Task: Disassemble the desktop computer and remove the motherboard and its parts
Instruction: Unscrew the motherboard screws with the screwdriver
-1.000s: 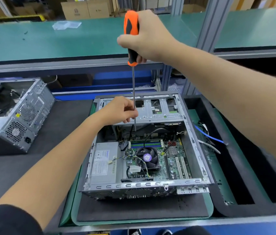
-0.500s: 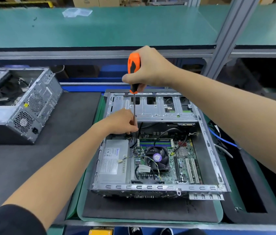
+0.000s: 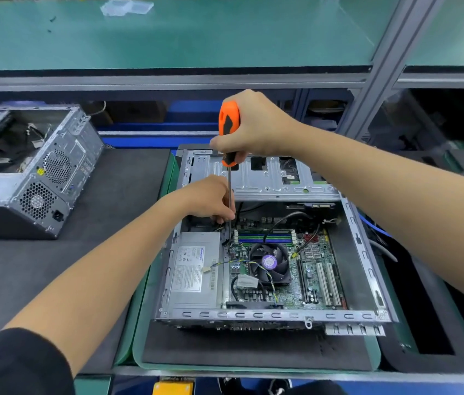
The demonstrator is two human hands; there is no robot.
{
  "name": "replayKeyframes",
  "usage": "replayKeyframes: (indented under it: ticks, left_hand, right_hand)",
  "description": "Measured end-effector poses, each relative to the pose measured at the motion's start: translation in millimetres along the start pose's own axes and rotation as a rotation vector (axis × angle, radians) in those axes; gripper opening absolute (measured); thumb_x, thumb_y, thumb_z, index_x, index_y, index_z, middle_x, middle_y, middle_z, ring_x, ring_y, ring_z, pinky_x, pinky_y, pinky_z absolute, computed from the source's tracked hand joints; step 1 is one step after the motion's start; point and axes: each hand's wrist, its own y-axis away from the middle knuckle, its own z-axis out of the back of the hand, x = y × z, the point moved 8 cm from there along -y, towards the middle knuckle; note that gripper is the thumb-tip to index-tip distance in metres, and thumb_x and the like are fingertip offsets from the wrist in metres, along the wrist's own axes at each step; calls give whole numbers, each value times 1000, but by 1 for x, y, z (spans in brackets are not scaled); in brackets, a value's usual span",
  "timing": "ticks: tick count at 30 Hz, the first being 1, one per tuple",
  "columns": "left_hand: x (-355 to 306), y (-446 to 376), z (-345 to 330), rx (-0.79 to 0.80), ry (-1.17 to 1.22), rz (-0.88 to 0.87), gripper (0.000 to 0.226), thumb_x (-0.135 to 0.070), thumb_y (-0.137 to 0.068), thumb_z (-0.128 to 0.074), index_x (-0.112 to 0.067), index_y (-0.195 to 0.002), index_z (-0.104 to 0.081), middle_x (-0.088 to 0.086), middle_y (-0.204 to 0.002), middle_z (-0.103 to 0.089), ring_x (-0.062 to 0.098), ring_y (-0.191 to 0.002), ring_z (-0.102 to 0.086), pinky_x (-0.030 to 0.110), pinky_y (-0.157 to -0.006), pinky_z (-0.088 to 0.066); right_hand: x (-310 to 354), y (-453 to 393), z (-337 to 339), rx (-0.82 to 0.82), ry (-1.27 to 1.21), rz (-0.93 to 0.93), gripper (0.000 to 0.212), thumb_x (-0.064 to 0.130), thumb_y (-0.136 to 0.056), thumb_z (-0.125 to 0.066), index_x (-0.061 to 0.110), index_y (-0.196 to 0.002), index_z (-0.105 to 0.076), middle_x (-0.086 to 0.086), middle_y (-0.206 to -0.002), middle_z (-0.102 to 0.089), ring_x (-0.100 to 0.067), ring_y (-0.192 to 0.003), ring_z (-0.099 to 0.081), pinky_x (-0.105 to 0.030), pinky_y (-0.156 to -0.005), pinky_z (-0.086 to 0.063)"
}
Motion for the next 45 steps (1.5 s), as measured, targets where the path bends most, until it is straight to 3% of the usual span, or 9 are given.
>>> replayKeyframes:
  ticks: [3,6,11,14,20,31,38,41,45]
  left_hand:
    - [-1,0,0,4,9,-10,7,-15,-84,-71,-11,-79,-73,1,-70,-73,11,-65,-71,25,-67,-58]
    - [-3,0,0,16,14,-15,7,-15,-85,-71,-14,-78,-73,1,-72,-74,11,-67,-71,29,-71,-59]
    - [-5,0,-4,23,0,-13,7,-17,-85,-72,-16,-78,-72,0,-74,-74,8,-66,-71,27,-72,-59]
    - [-5,1,-6,21,2,-16,7,-16,-85,-72,-14,-78,-72,0,-73,-74,9,-65,-71,24,-67,-58]
    - [-3,2,-4,8,19,-19,7,-13,-85,-71,-12,-79,-72,2,-75,-73,11,-66,-71,25,-68,-59]
    - [-3,2,-5,15,21,-21,7,-14,-86,-70,-13,-79,-72,5,-76,-74,14,-69,-71,31,-75,-60]
    - [-5,3,-7,24,19,-37,7,-14,-87,-69,-11,-81,-73,6,-77,-74,14,-69,-71,31,-74,-60]
    - [-4,3,-7,25,20,-38,7,-14,-87,-70,-11,-81,-72,6,-78,-74,14,-69,-72,32,-75,-60]
    - [-4,3,-8,17,15,-44,7,-15,-85,-72,-13,-79,-73,4,-75,-73,13,-67,-71,30,-73,-60]
  right_hand:
    - [-1,0,2,9,-41,0,27,16,-78,-72,-6,-75,-56,-18,-64,-52,-39,-77,-66,-41,-60,-53]
    - [1,0,4,3,-28,11,30,16,-77,-71,-11,-77,-57,-16,-63,-50,-40,-77,-64,-39,-56,-51]
    - [1,4,1,6,-9,-6,26,18,-76,-72,2,-71,-53,-11,-60,-49,-33,-60,-59,-23,-47,-42]
    - [0,6,-1,13,-1,-21,33,21,-77,-74,13,-63,-45,-2,-55,-47,-19,-49,-50,-12,-43,-36]
    - [0,5,-1,-2,-7,-12,29,22,-76,-74,11,-67,-48,-8,-62,-53,-16,-54,-51,-13,-45,-37]
    - [1,6,-1,1,8,-3,31,23,-76,-74,15,-64,-47,-1,-57,-49,-12,-51,-48,-11,-43,-35]
    - [-2,9,-1,4,2,-16,29,24,-77,-73,13,-70,-48,-4,-62,-53,-22,-61,-62,-19,-49,-43]
    - [-1,9,-1,6,-1,-12,27,23,-77,-74,11,-70,-51,-8,-63,-55,-17,-57,-59,-19,-49,-43]
    - [1,10,-6,43,-81,-23,33,22,-75,-77,18,-63,-47,2,-56,-50,-4,-44,-56,-13,-43,-43]
